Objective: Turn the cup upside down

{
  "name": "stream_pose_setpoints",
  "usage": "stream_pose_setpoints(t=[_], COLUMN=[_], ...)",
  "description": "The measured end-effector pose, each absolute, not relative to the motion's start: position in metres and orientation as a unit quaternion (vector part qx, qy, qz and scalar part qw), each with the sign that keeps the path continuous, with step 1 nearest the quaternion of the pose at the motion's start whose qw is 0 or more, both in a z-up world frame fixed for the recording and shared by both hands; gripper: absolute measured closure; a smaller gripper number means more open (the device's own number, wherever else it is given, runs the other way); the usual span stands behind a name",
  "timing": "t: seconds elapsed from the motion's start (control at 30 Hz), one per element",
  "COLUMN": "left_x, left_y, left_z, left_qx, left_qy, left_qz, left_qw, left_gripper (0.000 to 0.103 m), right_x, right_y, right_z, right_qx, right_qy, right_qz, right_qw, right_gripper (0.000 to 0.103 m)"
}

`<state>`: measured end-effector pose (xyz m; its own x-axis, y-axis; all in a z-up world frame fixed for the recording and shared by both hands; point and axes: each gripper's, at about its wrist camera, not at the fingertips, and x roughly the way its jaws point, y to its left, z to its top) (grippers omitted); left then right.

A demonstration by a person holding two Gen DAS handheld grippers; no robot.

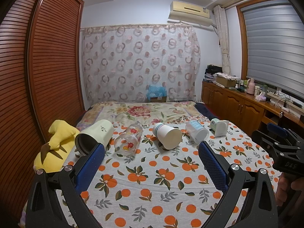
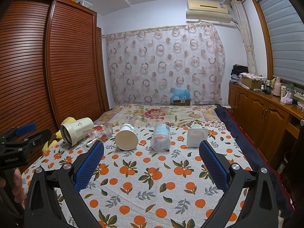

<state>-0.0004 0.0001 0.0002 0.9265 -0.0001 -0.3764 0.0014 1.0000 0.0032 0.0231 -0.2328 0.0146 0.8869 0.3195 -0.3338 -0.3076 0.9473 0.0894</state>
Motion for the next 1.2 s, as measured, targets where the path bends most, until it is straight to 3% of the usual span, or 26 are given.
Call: stream_pose_setpoints(t=[1.2], left_x=[0.0026], left_y=[-0.0002], left_z=[-0.0007], left_qx=[0.002], left_qy=[0.192], left_qz=[-0.001], left_qw=[0.981], left_gripper=[0.008], right_x=[0.0217], right_y=[-0.2340], right_z=[0.0149], right_qx=[0.018], right_qy=[0.176], right_qz=[0.163], right_qw=[0.971], right_gripper=[0.002])
